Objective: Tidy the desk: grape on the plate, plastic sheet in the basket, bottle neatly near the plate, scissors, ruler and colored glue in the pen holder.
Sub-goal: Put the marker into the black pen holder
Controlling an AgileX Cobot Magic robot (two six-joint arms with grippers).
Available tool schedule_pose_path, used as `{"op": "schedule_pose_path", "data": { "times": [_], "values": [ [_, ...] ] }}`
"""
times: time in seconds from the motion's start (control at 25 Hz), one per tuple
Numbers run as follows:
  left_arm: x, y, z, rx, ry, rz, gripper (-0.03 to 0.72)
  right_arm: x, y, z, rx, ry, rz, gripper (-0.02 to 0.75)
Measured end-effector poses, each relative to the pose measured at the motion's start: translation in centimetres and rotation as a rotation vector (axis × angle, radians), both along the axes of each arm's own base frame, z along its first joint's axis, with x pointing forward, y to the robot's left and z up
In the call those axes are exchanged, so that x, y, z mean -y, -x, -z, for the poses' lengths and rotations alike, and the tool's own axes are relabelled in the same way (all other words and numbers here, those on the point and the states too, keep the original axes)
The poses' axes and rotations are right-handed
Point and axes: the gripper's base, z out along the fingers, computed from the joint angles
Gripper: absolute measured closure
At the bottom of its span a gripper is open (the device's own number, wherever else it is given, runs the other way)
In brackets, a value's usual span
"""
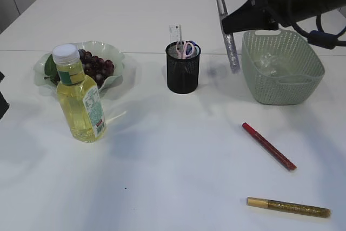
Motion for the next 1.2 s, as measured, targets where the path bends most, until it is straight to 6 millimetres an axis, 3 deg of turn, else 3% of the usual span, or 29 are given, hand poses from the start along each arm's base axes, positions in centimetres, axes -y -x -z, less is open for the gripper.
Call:
{"op": "schedule_pose_path", "data": {
  "times": [0.36,0.72,1.2],
  "values": [
    [0.1,0.2,0.0,-0.020,0.017,-0.002,0.398,-1.1,-4.9,1.8,0.243,-0.209,-0.021,0.671],
    [0.1,0.4,0.1,-0.042,0.014,-0.001,0.398,-1.3,-10.2,4.8,0.430,-0.226,-0.012,0.672],
    [0.1,0.4,0.1,-0.042,0.014,-0.001,0.398,-1.5,-13.4,8.0,0.462,-0.244,-0.017,0.671]
  ]
}}
